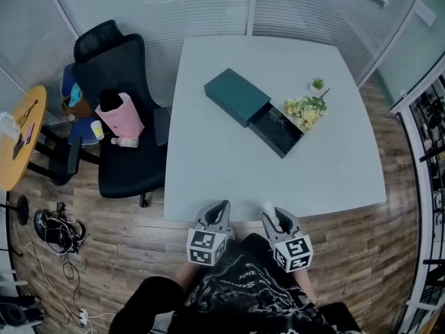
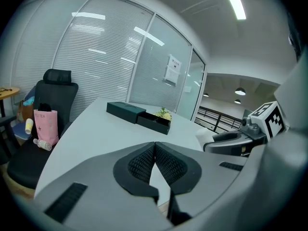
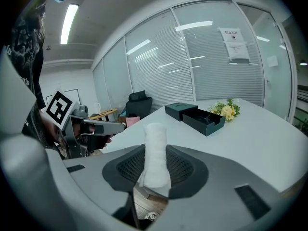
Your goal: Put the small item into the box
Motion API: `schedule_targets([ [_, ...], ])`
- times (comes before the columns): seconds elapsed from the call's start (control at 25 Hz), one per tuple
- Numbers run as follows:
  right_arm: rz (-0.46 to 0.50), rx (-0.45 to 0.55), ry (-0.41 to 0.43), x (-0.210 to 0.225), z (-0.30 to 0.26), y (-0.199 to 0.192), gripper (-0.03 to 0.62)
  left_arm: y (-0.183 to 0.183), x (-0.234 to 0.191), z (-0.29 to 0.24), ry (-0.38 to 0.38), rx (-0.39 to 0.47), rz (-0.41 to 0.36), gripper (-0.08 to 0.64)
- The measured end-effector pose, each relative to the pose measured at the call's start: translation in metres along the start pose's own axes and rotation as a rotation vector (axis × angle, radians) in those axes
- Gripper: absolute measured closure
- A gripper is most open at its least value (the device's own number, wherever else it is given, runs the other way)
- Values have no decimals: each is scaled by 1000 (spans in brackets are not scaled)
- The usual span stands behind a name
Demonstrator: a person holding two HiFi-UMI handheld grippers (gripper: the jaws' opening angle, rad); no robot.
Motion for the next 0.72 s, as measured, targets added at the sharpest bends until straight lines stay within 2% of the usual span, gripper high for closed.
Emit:
schedule_targets([
  [0.4, -4, 3, 3, 29, -14, 18, 456, 8, -8, -8, 46, -2, 8, 541],
  [0.72, 100, 79, -38, 84, -33, 85, 456, 22, -18, -11, 126, 33, 37, 541],
])
Point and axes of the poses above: the fingertips, and each gripper's own axes: z backward along the fingers, x to its right, y out of its top, the point moved 2 cm from there along z, backward along the fingers, and after that the axes turned 6 degrees about -y, right-handed, at the moved point
